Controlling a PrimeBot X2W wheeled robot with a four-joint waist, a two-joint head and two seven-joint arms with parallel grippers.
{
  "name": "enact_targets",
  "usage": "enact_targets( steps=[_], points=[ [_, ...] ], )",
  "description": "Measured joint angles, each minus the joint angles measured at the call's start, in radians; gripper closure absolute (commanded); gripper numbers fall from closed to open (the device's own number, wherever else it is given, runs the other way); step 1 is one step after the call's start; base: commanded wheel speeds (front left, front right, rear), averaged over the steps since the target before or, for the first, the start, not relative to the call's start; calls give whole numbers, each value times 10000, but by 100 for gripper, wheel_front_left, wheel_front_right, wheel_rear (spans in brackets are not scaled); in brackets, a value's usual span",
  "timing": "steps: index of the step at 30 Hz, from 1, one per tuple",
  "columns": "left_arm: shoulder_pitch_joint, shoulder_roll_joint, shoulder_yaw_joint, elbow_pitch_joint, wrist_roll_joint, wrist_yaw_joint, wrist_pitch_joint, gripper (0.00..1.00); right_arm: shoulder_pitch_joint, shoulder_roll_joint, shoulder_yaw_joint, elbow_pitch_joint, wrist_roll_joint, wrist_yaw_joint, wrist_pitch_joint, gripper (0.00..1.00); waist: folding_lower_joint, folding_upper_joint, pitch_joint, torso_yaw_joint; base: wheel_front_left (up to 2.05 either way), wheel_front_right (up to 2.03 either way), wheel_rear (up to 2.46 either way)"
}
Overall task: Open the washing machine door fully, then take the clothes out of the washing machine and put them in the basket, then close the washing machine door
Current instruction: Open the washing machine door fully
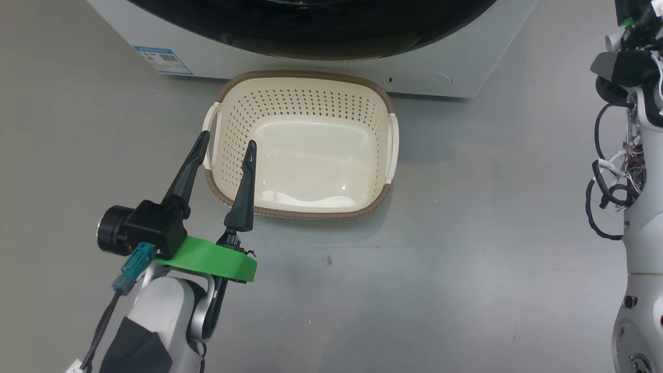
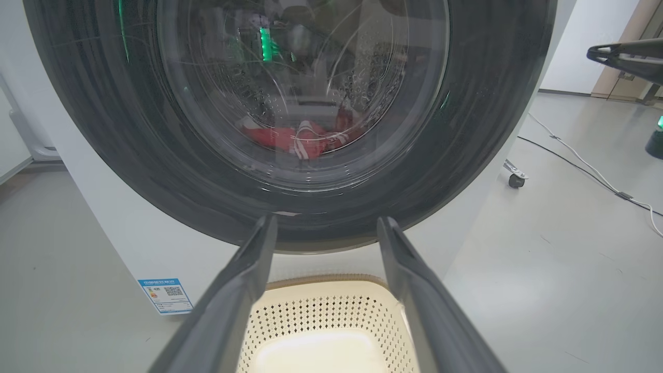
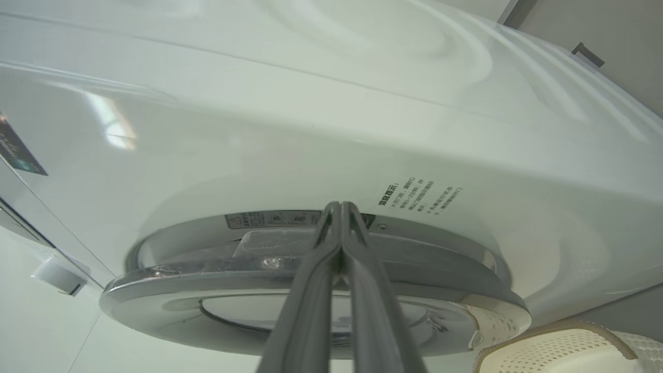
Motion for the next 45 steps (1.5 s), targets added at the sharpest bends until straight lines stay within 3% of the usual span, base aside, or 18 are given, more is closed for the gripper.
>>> enact_targets(
  steps=[21,45],
  points=[
    [-321,-224,-81,407,151,-173,0,0,-2285,-422,832,1595,-151,-612,1356,100,0,0,293,671,0,0,0],
    [-479,-316,-86,474,194,-174,0,0,-3285,-761,892,2930,339,-713,2738,100,-1,0,467,919,0,0,0]
  ],
)
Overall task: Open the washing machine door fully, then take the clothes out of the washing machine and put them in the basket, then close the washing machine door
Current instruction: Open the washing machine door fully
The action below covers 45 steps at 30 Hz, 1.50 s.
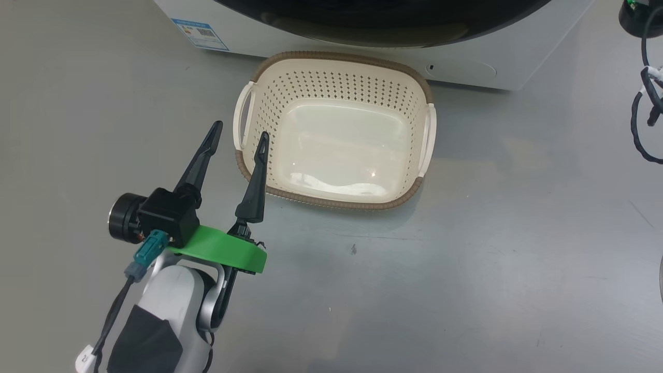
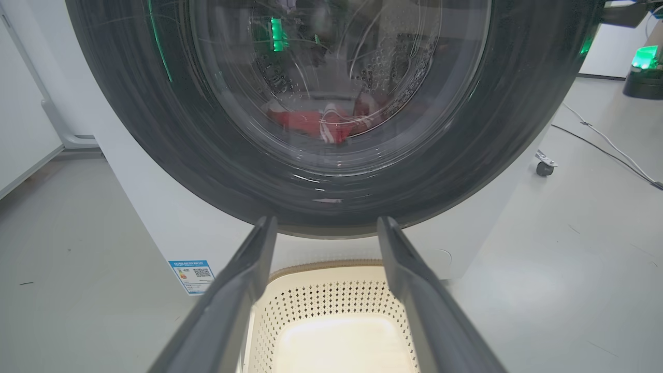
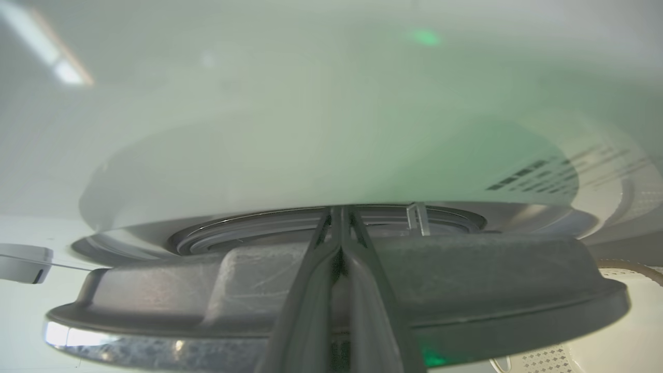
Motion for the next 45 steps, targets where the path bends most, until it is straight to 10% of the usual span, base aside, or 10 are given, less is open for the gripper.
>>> enact_targets(
  steps=[45],
  points=[
    [100,-50,303,604,138,-92,0,0,2054,594,454,385,1156,911,2681,100,0,0,-1203,-549,0,0,0]
  ],
)
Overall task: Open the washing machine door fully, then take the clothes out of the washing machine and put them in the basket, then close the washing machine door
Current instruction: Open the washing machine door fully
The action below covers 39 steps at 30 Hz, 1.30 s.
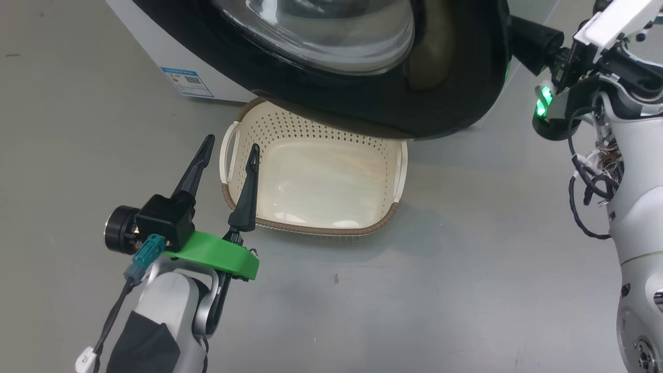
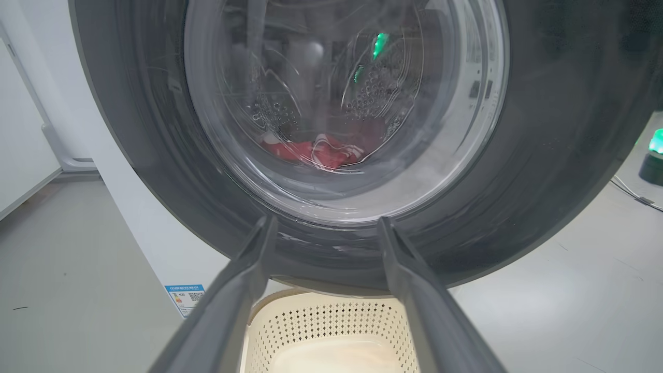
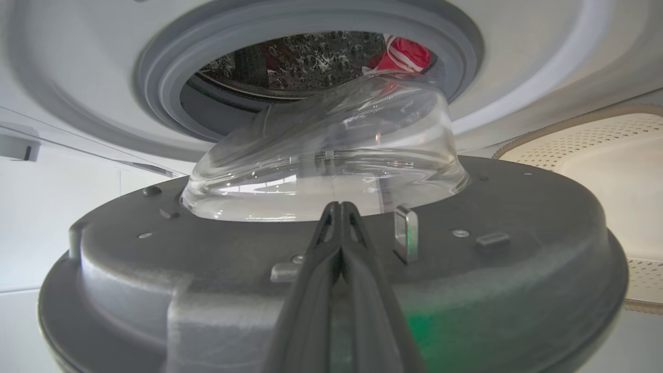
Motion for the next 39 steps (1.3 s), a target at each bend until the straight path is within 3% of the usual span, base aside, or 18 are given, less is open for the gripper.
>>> enact_targets(
  steps=[22,39],
  points=[
    [1022,2,104,403,82,-58,0,0,2607,631,688,-1507,372,79,861,100,0,0,-1419,-16,0,0,0],
    [1360,4,111,485,82,-96,0,0,4194,752,1429,-2711,884,79,1133,100,0,0,-2075,557,0,0,0]
  ],
)
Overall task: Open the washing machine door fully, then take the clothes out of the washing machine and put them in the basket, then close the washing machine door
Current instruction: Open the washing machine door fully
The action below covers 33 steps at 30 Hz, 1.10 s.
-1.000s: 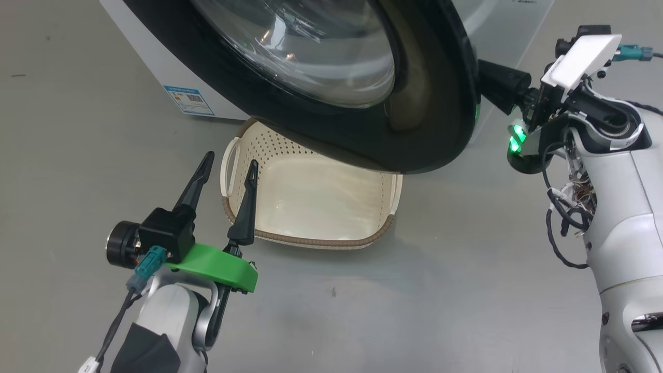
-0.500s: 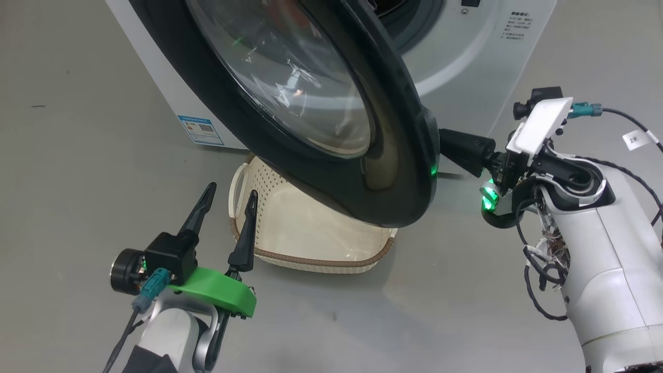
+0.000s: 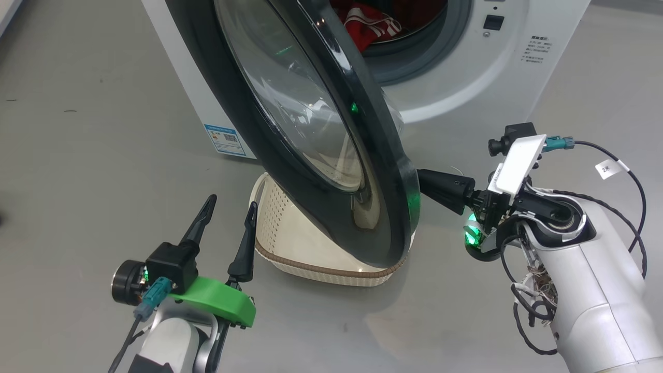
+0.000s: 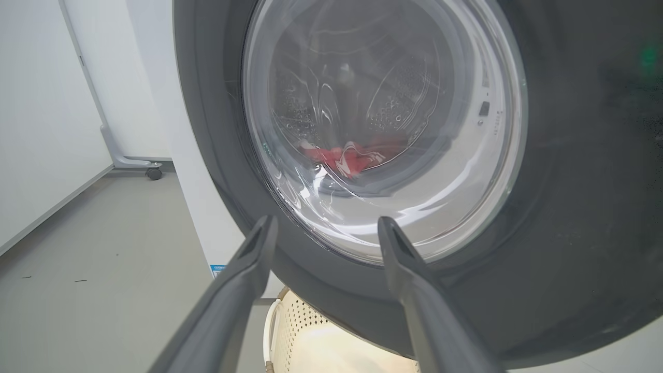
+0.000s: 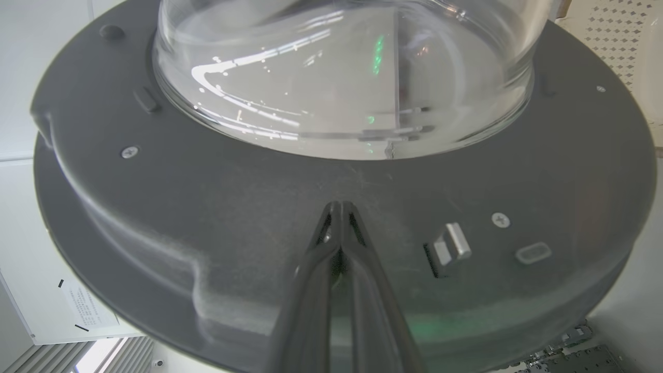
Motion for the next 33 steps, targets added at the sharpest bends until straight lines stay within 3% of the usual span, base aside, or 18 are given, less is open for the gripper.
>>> enact_targets(
  steps=[14,33],
  points=[
    [181,2,19,88,-6,0,2,0,775,69,1093,-903,696,4,35,100,0,0,-237,557,0,0,0],
    [297,2,81,132,-102,4,2,0,1155,69,2437,-1557,1312,4,-777,100,0,0,-318,1166,0,0,0]
  ],
)
